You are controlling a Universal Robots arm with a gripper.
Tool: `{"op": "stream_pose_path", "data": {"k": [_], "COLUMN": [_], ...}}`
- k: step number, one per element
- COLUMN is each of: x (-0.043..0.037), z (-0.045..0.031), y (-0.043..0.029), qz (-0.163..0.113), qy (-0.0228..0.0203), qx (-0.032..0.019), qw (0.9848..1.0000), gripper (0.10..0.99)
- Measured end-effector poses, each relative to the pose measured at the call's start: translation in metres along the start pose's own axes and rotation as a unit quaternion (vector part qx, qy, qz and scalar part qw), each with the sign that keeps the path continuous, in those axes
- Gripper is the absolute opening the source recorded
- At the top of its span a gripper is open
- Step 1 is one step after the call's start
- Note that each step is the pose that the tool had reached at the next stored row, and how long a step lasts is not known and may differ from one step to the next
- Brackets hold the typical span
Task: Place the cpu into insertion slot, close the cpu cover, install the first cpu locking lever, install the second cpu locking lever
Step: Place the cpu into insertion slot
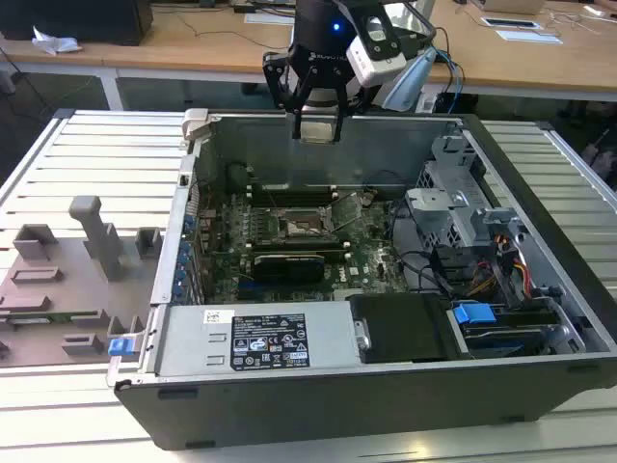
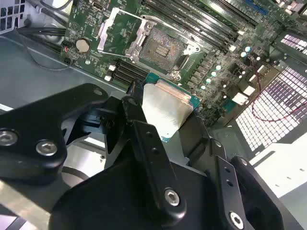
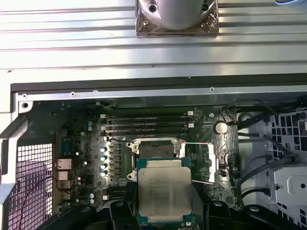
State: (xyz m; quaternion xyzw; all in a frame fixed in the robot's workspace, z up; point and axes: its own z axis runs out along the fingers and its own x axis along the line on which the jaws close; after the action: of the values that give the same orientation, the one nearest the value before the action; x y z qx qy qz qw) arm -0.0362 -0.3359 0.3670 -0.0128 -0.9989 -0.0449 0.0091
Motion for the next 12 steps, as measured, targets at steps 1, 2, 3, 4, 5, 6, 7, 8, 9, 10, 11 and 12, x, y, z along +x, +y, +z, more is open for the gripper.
{"op": "stream_pose_path", "data": {"k": [1,2,3,4,5,6,7,8,9,10,11,12], "x": [0.0,0.0,0.0,-0.0001,-0.0001,-0.0001,-0.0001,-0.0001,-0.0001,-0.0002,-0.0002,-0.0002], "z": [0.0017,0.0023,0.0029,0.0032,0.0045,0.0053,0.0062,0.007,0.0081,0.0091,0.0101,0.0113], "y": [-0.0002,-0.0002,-0.0003,-0.0003,-0.0004,-0.0005,-0.0006,-0.0006,-0.0007,-0.0008,-0.0009,-0.001], "qz": [0.0,0.0,0.0,0.0,0.0,0.0,0.0,0.0,0.0,0.0,0.0,0.0], "qy": [0.0,0.0001,0.0,0.0001,0.0001,0.0001,0.0001,0.0,0.0001,0.0,0.0,0.0], "qx": [0.0,0.0001,0.0001,0.0001,0.0,0.0,0.0,0.0,0.0,0.0,0.0,0.0], "qw": [1.0,1.0,1.0,1.0,1.0,1.0,1.0,1.0,1.0,1.0,1.0,1.0], "gripper": [0.541,0.541,0.541,0.541,0.541,0.541,0.541,0.541,0.541,0.541,0.541,0.541]}}
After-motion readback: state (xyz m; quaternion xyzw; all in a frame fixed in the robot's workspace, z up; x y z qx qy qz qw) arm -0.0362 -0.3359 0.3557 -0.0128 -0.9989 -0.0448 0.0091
